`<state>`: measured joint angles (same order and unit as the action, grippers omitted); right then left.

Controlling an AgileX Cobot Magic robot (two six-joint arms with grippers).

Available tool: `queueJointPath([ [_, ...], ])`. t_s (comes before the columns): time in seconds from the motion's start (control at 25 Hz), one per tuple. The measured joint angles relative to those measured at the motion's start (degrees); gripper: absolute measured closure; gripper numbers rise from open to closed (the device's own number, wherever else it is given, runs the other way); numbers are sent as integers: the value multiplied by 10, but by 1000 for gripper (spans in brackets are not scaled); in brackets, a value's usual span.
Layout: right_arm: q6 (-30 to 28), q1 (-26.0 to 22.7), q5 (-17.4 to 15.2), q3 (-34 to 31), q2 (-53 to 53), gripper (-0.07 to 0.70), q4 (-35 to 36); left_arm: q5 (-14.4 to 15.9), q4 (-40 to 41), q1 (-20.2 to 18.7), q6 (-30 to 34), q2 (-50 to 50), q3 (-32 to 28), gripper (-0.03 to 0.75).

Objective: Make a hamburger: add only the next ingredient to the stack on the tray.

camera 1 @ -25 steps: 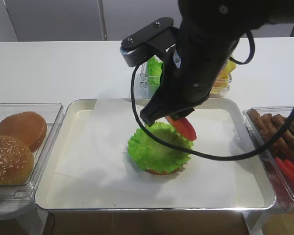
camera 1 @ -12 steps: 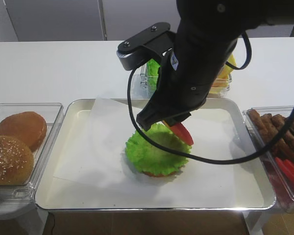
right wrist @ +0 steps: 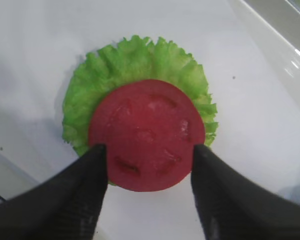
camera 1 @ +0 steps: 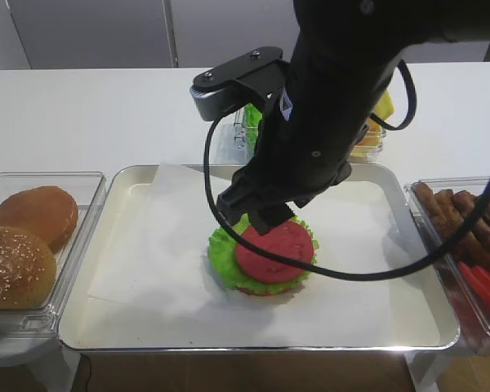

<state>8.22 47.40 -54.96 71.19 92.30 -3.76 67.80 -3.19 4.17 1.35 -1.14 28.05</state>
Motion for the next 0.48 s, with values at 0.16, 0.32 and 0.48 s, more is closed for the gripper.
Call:
queueJointPath([
  [0.16,1,0,-2,0,0,109,9,0,0,0,0,0,0,287],
  [0.32,-1,-7,-12,0,0,96,6,0,0,0,0,0,0,287],
  [0.48,-24,-60,-30,0,-8,96,20,0,0,0,0,0,0,287],
])
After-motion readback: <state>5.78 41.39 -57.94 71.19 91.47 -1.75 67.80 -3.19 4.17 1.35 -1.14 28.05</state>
